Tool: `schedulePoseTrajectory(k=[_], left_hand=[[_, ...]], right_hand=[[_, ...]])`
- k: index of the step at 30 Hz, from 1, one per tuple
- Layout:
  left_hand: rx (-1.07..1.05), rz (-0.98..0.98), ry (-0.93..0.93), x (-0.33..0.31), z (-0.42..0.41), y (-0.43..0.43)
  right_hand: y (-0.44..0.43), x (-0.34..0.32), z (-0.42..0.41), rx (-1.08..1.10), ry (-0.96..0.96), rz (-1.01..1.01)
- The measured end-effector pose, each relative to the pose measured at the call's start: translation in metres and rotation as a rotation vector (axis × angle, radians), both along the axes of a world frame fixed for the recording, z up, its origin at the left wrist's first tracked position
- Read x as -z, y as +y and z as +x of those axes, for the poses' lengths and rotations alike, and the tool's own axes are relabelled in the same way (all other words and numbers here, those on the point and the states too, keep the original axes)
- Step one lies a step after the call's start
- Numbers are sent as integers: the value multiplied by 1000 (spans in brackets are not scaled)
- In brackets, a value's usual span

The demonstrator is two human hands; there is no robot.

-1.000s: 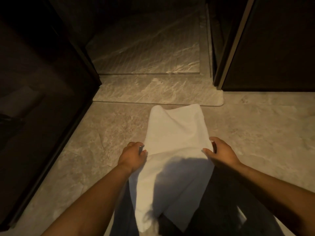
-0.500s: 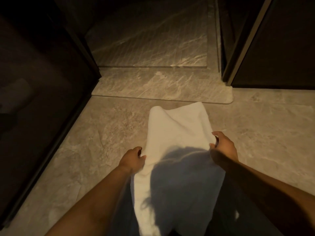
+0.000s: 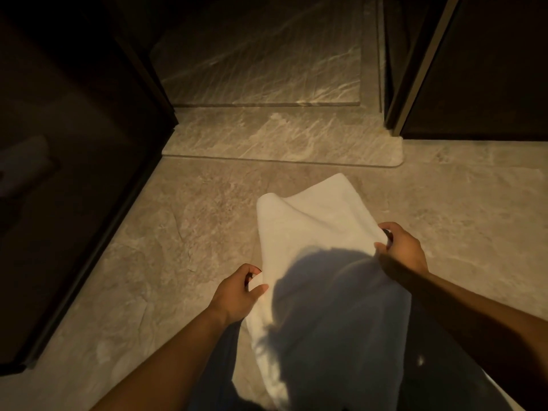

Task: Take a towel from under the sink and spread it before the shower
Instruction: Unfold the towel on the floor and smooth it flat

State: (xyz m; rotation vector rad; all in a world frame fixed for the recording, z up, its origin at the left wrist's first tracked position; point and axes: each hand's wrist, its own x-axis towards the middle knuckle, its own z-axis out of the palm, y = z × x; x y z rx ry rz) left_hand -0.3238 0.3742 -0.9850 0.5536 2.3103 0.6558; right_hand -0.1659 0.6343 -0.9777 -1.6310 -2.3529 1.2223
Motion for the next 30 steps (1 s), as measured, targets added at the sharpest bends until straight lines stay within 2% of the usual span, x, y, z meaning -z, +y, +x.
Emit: schedulePoseTrajectory(k=[6,11,13,16,20,27,30], left_hand=[[-91,209,51,-15,-2,3],[-249,274,294,-27,-30,-8],[-208,229,313,-30,-37,-9],[-103,50,260,-22,-42,-6],[-86,-155,248,-12,-49,5],[25,-107,252,-8,-64,41],[119,-160,271,-3,-66,54]], right_hand=[[5,-4,3,39,69,16],[16,-8,5,148,76,72],[16,-8,6,133,70,87],[13,-7,5,105,65,67],[12,-6,6,81,31,45],[16,0,10,49,-39,44],[19,3,7,35,-38,43]])
